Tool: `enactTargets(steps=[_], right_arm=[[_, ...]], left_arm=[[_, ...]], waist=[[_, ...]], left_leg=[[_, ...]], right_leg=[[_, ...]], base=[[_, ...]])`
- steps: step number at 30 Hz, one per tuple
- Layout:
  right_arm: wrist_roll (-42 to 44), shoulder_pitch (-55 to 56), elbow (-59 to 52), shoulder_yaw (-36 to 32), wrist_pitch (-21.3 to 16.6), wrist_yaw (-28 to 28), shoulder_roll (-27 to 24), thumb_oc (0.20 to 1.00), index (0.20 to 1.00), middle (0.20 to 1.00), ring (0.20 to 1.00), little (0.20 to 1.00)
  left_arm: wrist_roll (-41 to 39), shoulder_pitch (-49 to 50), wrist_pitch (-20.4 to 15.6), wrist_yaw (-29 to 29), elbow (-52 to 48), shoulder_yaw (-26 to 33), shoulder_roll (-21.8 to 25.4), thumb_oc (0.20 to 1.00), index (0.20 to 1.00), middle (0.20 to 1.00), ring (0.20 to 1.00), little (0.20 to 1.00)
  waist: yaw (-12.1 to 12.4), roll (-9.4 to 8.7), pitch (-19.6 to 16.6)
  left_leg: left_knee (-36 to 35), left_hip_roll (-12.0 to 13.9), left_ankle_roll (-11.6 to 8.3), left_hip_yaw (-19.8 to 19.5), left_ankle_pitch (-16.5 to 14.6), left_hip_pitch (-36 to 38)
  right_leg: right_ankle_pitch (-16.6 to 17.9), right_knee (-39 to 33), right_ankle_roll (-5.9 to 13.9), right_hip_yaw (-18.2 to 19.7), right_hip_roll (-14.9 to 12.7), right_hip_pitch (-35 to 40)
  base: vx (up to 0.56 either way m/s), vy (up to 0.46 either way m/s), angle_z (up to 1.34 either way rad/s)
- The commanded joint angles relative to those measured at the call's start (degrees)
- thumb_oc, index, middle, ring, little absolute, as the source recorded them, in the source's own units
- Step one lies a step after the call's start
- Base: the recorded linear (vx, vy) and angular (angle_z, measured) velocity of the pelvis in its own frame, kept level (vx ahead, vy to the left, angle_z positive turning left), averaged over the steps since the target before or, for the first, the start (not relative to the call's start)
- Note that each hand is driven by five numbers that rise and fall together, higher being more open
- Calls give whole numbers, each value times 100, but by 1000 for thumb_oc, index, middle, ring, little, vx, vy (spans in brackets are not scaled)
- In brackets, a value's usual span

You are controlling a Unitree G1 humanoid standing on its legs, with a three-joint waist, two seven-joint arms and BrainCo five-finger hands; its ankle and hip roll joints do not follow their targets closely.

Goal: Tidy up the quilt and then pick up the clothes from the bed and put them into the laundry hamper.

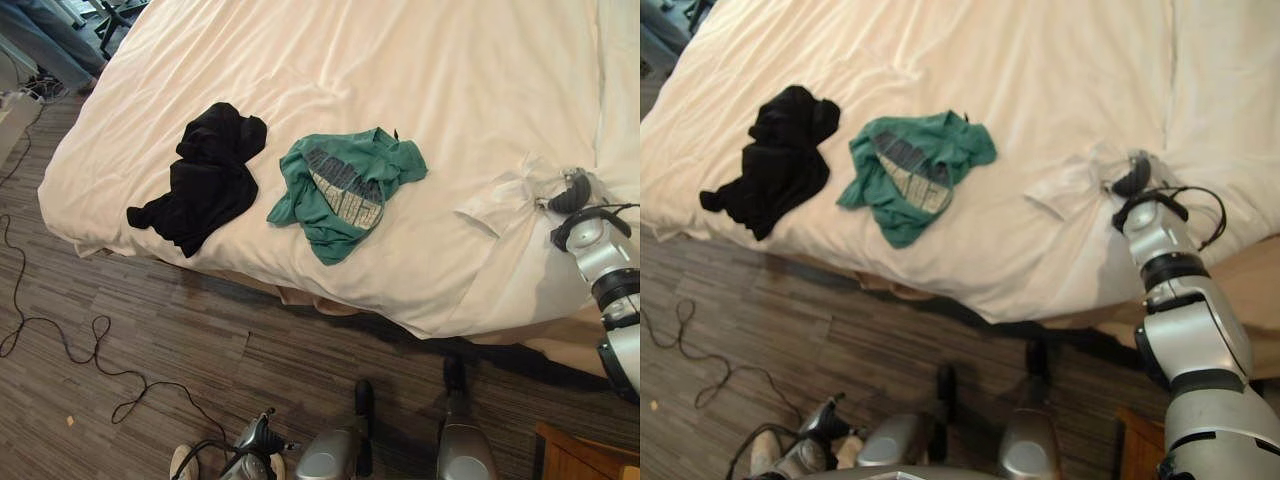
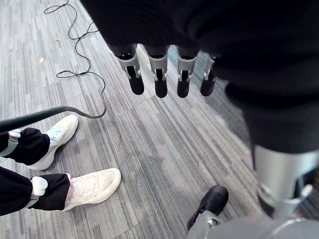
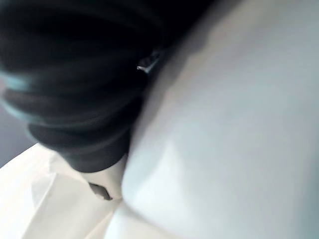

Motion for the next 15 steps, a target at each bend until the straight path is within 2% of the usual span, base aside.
enactTargets(steps=[1, 2, 3, 4, 5, 6, 8, 10, 12, 15], right_arm=[[502, 957, -722, -146, 18, -3, 221, 200, 200, 200, 200, 200], [576, 2168, -2090, -794, -89, -49, 171, 200, 200, 200, 200, 200], [563, 2237, -2148, -841, -63, -42, 171, 200, 200, 200, 200, 200], [489, 2760, -2669, -1116, -89, -20, 119, 200, 200, 200, 200, 200], [374, 3924, -3398, -1909, -171, -72, 24, 661, 661, 661, 661, 661], [369, 3950, -3420, -1931, -162, -67, 28, 1000, 1000, 1000, 1000, 1000], [313, 4853, -3884, -2506, -234, -13, 86, 1000, 1000, 1000, 1000, 1000], [287, 5177, -4091, -2691, -254, -18, 152, 1000, 1000, 1000, 1000, 1000], [427, 6010, -4444, -3551, -367, -178, 304, 1000, 1000, 1000, 1000, 1000], [301, 6189, -4679, -3838, -361, -261, 279, 1000, 1000, 1000, 1000, 1000]], left_arm=[[56, -180, 157, 45, 416, -22, 126, 1000, 1000, 1000, 1000, 1000], [135, -147, 235, 27, 409, 251, 109, 1000, 1000, 1000, 1000, 1000], [136, -134, 236, 26, 405, 227, 120, 1000, 1000, 1000, 1000, 1000], [163, -122, 254, 14, 409, 338, 127, 1000, 1000, 1000, 1000, 1000], [282, -104, 304, -33, 400, 577, 122, 1000, 1000, 1000, 1000, 1000], [282, -103, 304, -33, 399, 566, 126, 1000, 1000, 1000, 1000, 1000], [400, -98, 321, -76, 390, 731, 122, 1000, 1000, 1000, 1000, 1000], [418, -84, 324, -85, 389, 768, 134, 1000, 1000, 1000, 1000, 1000], [465, -28, 323, -150, 368, 953, 171, 1000, 1000, 1000, 1000, 1000], [473, -28, 314, -152, 366, 992, 179, 1000, 1000, 1000, 1000, 1000]], waist=[[-145, -368, -89], [-326, -507, -121], [-304, -514, -128], [-349, -566, -158], [-522, -719, -236], [-505, -722, -249], [-645, -853, -328], [-673, -901, -383], [-922, -1076, -469], [-979, -1117, -480]], left_leg=[[-30, 285, -297, 426, -238, -52], [-30, 338, -297, 482, -301, 65], [-30, 337, -297, 483, -304, 77], [-30, 354, -294, 509, -328, 129], [-30, 414, -297, 610, -430, 298], [-30, 413, -297, 615, -416, 282], [-30, 467, -296, 732, -496, 425], [-30, 483, -296, 785, -500, 447], [-30, 557, -297, 994, -600, 630], [-30, 577, -299, 1065, -639, 694]], right_leg=[[-1051, 362, 389, 110, -191, 248], [-1047, 324, 382, 143, -151, 341], [-1048, 319, 383, 142, -152, 356], [-1047, 294, 386, 148, -140, 397], [-1041, 221, 422, 180, -117, 527], [-1023, 214, 420, 187, -117, 510], [-1031, 188, 447, 235, -98, 582], [-1012, 186, 450, 284, -90, 574], [-1048, 288, 482, 434, -45, 570], [-1074, 351, 492, 485, -21, 546]], base=[[0, 0, 0], [0, 0, 0], [33, -25, -2], [81, -4, -16], [73, -6, -18], [79, -7, -17], [56, -5, -26], [46, 8, -40], [50, 32, -42], [12, 32, -55]])
